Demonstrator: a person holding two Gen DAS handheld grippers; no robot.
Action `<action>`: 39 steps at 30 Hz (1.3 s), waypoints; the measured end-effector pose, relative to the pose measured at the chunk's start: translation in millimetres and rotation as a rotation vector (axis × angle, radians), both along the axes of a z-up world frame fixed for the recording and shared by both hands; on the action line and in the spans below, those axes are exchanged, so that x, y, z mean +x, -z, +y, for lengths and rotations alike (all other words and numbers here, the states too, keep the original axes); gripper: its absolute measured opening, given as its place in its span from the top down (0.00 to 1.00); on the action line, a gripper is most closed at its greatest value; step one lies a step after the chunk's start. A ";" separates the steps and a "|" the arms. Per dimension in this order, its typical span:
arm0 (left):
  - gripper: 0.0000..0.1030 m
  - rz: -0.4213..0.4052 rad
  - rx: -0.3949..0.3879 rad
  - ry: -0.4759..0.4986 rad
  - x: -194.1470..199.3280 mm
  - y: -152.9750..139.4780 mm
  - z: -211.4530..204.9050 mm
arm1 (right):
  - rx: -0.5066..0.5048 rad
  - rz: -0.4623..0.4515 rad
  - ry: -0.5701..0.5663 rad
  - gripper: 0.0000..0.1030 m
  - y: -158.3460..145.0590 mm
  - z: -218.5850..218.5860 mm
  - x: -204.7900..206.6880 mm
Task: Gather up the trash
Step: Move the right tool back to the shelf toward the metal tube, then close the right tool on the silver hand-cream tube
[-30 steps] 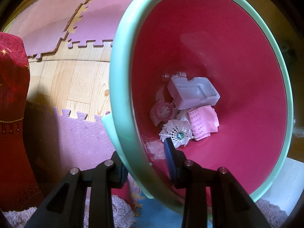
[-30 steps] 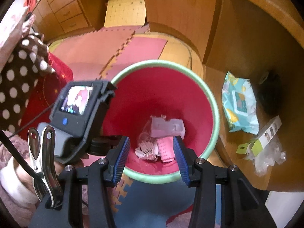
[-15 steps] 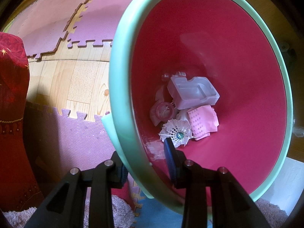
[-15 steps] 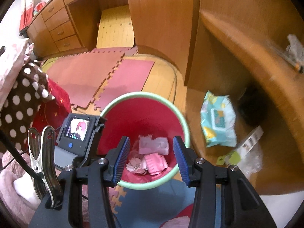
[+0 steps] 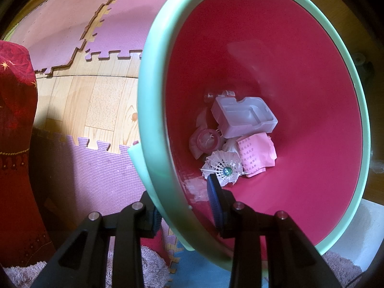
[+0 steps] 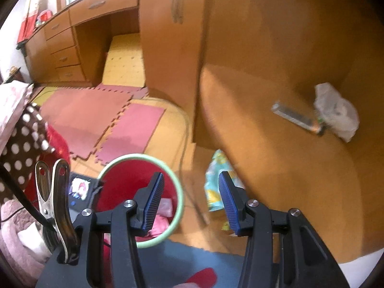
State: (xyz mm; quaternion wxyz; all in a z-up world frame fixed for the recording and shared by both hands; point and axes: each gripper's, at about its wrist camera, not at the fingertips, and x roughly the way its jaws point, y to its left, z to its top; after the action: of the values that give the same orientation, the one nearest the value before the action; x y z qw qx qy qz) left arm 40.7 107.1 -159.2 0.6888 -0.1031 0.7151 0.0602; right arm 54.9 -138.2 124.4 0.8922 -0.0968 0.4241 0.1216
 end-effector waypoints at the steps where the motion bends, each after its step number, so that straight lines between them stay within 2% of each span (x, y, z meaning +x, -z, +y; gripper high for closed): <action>1: 0.65 0.000 0.000 0.000 0.4 -0.1 -0.2 | -0.002 -0.003 0.009 0.53 -2.5 -4.7 3.0; 8: 0.65 -0.001 0.001 0.001 0.0 -0.4 -0.2 | 0.007 -0.014 0.131 0.53 -16.5 -50.5 38.0; 16: 0.65 0.001 0.002 0.002 1.3 -1.6 0.7 | 0.016 -0.011 0.263 0.53 -23.1 -96.2 97.3; 23: 0.65 -0.001 0.005 0.006 -1.1 -1.3 2.2 | 0.008 0.012 0.357 0.53 -12.0 -121.8 136.0; 31: 0.65 -0.003 0.007 0.010 -2.6 -1.5 3.9 | 0.007 0.024 0.409 0.53 -3.6 -133.3 163.2; 39: 0.65 -0.003 0.007 0.010 -2.8 -1.3 2.5 | 0.024 0.090 0.486 0.53 9.3 -154.1 200.7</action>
State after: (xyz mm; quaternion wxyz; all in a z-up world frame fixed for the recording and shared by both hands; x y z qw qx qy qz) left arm 37.9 109.6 -157.8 0.6903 -0.0973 0.7145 0.0591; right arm 255.6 -292.2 115.1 0.8764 0.0240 0.4730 -0.0873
